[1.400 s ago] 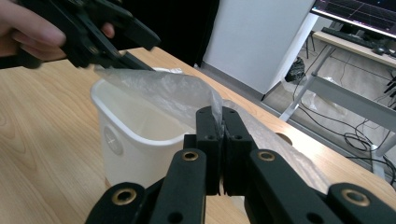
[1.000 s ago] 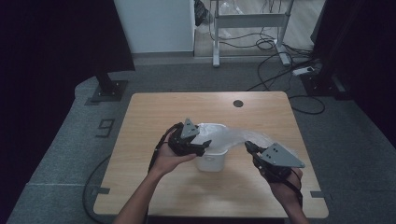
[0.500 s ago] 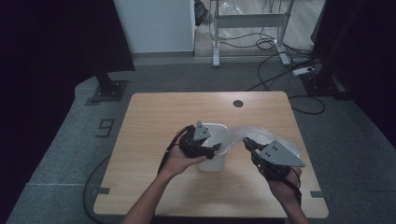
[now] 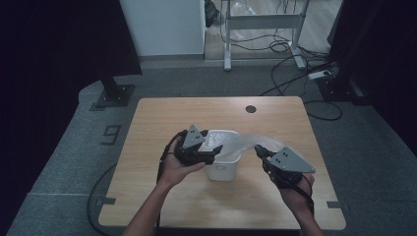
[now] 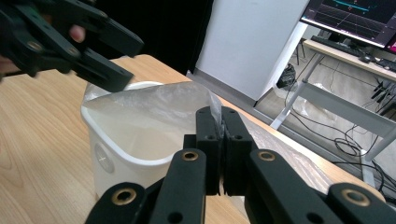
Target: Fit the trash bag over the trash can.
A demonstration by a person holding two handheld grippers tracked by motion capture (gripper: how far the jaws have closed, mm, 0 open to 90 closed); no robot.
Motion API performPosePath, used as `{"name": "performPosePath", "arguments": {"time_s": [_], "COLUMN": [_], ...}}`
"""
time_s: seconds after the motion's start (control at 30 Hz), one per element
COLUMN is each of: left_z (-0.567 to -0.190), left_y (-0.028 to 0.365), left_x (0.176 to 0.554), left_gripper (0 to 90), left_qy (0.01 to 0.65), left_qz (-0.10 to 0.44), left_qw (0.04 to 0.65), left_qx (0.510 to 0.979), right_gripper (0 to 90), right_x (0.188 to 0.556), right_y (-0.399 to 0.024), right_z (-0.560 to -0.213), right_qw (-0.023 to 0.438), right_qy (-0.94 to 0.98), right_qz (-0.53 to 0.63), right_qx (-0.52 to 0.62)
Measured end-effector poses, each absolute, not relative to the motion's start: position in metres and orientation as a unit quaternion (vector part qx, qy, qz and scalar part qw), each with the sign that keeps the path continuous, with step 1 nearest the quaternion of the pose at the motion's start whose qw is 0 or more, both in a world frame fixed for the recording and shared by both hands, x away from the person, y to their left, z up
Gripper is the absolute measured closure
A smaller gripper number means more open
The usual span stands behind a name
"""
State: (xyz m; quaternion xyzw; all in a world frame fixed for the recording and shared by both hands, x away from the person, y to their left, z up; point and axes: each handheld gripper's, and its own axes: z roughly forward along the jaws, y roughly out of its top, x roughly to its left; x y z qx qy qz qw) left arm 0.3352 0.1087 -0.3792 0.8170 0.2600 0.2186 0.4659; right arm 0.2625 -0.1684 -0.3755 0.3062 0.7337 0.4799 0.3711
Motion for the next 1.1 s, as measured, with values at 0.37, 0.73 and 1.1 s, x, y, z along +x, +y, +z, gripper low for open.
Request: {"name": "performPosePath", "arguments": {"time_s": [0.37,0.73,1.1], "left_z": [-0.387,-0.400,-0.407], "left_y": [0.129,0.119,0.106], "left_x": [0.317,0.305,0.309], "left_gripper": [29.4,30.8,58.4], "left_qy": [0.255,0.241,0.258], "left_qz": [0.200,0.195,0.213], "left_qw": [0.477,0.468,0.461], "left_qx": [0.817,0.828,0.822], "right_gripper": [86.8,86.8,86.8], "right_x": [0.263,0.263,0.263], "right_y": [-0.169,-0.167,-0.167], "right_z": [-0.375,-0.374,-0.371], "right_qw": [0.371,0.368,0.365], "right_qy": [0.734,0.735,0.735], "right_qz": [0.478,0.478,0.482], "right_qx": [0.308,0.309,0.307]}}
